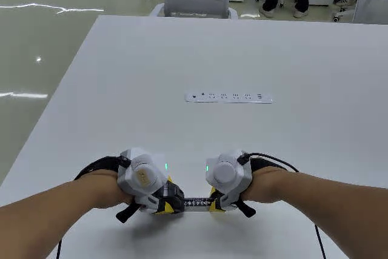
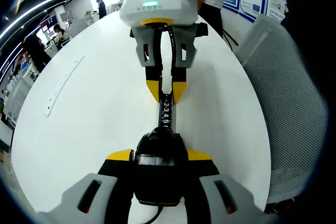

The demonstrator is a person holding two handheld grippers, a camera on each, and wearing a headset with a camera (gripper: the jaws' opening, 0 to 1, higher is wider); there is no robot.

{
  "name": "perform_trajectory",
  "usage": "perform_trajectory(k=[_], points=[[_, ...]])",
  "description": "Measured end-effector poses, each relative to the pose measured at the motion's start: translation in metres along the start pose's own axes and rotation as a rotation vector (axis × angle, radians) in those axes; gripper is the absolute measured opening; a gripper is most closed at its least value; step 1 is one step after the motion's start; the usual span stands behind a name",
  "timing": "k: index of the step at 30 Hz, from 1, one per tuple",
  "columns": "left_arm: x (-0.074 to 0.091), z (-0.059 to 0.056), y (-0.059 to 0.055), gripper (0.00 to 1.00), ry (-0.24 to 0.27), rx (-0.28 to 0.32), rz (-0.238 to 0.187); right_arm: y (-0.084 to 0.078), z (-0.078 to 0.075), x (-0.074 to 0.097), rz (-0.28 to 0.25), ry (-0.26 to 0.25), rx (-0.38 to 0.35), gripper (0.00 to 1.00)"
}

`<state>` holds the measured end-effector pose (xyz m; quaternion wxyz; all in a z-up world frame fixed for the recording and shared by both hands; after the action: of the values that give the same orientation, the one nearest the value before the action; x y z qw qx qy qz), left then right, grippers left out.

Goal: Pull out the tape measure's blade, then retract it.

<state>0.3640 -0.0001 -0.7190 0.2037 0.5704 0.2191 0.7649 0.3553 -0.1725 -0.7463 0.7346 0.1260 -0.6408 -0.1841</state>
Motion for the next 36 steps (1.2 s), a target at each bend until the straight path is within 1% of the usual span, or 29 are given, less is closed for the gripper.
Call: perform_trajectory(k=[3, 9, 16, 28, 36], points=[[0.0, 0.0, 0.0, 0.31, 0.0, 0.002, -0.001, 0.001, 0.0, 0.0, 0.003, 0.001, 0.016, 0.12], [-0.001, 0.0, -0.001, 0.32, 0.006, 0.016, 0.001, -0.003, -0.001, 0.001, 0.009, 0.0, 0.014, 0.12], [-0.001, 0.0, -0.001, 0.32, 0.006, 0.013, -0.002, -0.006, 0.0, 0.003, 0.017, 0.0, 0.016, 0.12], [-0.001, -0.001, -0.001, 0.32, 0.005, 0.014, -0.01, -0.013, -0.002, 0.006, 0.031, 0.006, -0.014, 0.12], [-0.001, -0.001, -0.001, 0.33, 0.004, 0.016, -0.014, -0.019, -0.001, 0.01, 0.046, 0.004, -0.016, 0.12]])
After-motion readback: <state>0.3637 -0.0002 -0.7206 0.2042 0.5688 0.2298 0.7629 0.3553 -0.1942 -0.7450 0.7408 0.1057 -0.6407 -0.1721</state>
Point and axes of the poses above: the centre of the closed fingertips' face, and the gripper's own axes: x roughly backward along the fingers, z roughly to its left, y roughly out of its top, the point moved 10 cm from there along x, roughly backward along the fingers, and after that the axes turned 10 degrees about y, right-handed, at the moved point
